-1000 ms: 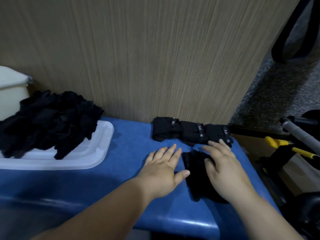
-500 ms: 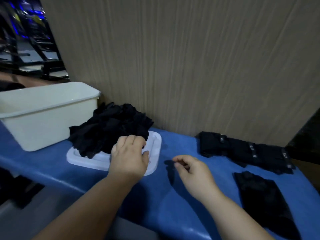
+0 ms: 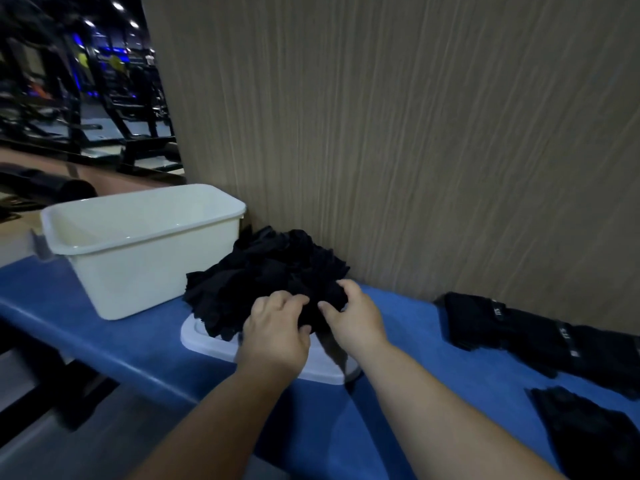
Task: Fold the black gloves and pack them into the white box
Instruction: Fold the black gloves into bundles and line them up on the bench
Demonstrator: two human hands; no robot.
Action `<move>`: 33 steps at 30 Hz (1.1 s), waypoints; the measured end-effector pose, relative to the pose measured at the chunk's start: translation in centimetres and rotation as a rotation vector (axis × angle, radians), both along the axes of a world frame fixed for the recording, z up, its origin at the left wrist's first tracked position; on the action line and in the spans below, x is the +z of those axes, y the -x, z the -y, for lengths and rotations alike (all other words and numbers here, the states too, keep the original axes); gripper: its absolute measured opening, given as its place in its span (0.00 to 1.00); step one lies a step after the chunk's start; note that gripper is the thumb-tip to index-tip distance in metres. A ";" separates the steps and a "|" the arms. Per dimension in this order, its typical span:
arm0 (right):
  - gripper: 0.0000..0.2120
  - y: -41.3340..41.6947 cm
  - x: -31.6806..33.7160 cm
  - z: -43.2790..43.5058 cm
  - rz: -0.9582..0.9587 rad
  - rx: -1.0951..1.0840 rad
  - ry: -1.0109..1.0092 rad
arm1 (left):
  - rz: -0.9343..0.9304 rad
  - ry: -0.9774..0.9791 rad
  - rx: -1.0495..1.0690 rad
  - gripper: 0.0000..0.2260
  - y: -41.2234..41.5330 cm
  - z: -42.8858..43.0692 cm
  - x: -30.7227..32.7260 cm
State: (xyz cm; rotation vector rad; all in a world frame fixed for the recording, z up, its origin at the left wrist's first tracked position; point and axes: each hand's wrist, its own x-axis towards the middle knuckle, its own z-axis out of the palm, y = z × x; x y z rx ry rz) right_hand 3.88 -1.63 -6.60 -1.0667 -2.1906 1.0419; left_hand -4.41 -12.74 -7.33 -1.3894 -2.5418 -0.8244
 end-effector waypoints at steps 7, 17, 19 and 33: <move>0.06 -2.3 0.8 -0.1 -0.104 -0.088 0.093 | 0.026 0.034 -0.025 0.22 -0.5 -0.2 0.5; 0.04 -12.0 1.4 0.3 -0.415 -0.249 0.350 | 0.273 -0.114 -0.294 0.20 -5.8 -2.0 1.2; 0.04 -14.0 1.3 0.6 -0.465 -0.276 0.394 | 0.382 -0.140 -0.342 0.18 -7.0 -2.6 1.2; 0.24 -20.7 -1.4 1.0 -0.176 -0.282 -0.271 | 0.875 -0.054 -0.639 0.15 -14.7 -5.8 0.4</move>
